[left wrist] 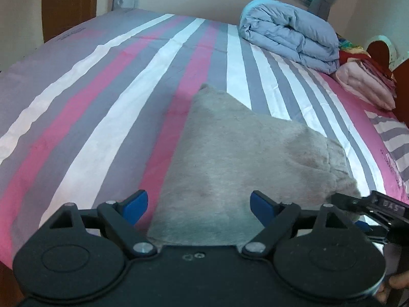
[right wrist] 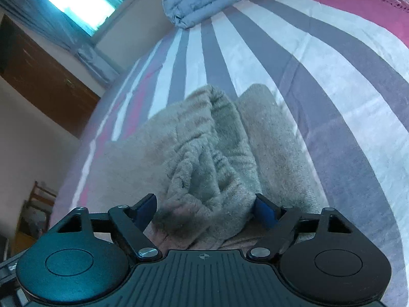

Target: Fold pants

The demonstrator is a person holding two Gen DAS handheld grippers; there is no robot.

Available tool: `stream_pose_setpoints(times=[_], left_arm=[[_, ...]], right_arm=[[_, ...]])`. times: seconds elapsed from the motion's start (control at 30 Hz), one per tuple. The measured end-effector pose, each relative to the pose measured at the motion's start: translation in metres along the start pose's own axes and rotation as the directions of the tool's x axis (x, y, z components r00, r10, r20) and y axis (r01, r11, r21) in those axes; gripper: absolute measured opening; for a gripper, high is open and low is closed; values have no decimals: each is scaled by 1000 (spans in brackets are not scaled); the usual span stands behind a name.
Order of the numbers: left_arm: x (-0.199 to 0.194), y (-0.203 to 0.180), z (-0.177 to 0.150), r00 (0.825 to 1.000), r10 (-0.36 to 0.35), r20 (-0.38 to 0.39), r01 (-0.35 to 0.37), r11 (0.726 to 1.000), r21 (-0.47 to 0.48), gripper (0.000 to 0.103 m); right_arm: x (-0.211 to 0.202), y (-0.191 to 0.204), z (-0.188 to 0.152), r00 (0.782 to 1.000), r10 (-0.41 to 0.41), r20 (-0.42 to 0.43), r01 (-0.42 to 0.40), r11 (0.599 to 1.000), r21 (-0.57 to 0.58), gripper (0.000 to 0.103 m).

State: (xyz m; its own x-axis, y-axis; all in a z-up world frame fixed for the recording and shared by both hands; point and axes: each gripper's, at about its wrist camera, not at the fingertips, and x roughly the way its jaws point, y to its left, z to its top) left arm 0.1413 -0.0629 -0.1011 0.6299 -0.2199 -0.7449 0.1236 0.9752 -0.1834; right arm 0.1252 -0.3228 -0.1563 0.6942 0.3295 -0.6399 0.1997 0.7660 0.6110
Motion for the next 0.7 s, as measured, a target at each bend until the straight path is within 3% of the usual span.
stream_pose_setpoints(times=[0.07, 0.23, 0.27, 0.3, 0.4, 0.53, 0.63, 0.7], left_arm=[[-2, 5, 0, 1000, -3, 13, 3, 1000, -5, 81], [3, 9, 2, 1000, -9, -6, 8, 999, -41, 81], [4, 10, 2, 1000, -8, -8, 8, 999, -44, 81], [4, 11, 1, 1000, -3, -10, 2, 999, -45, 81], [4, 13, 1, 1000, 3, -7, -3, 998, -56, 81], [2, 16, 4, 1000, 6, -1, -6, 998, -66, 81], [2, 15, 4, 1000, 4, 5, -3, 998, -68, 81], [4, 12, 3, 1000, 3, -2, -3, 998, -65, 82]], right_arm=[[-10, -4, -2, 999, -20, 30, 19, 999, 33, 81], [-5, -7, -7, 999, 54, 4, -54, 992, 110, 80], [-5, -7, -6, 997, 72, 6, -72, 989, 129, 58], [-4, -5, -5, 997, 82, 8, -82, 986, 143, 53], [-13, 9, -5, 996, 70, 60, -76, 992, 98, 44], [-49, 40, 1, 978, 92, 188, -85, 995, -45, 41], [-72, 37, 4, 966, 92, 241, -80, 995, -62, 41], [-76, 23, 3, 970, 60, 237, -49, 998, -51, 41]])
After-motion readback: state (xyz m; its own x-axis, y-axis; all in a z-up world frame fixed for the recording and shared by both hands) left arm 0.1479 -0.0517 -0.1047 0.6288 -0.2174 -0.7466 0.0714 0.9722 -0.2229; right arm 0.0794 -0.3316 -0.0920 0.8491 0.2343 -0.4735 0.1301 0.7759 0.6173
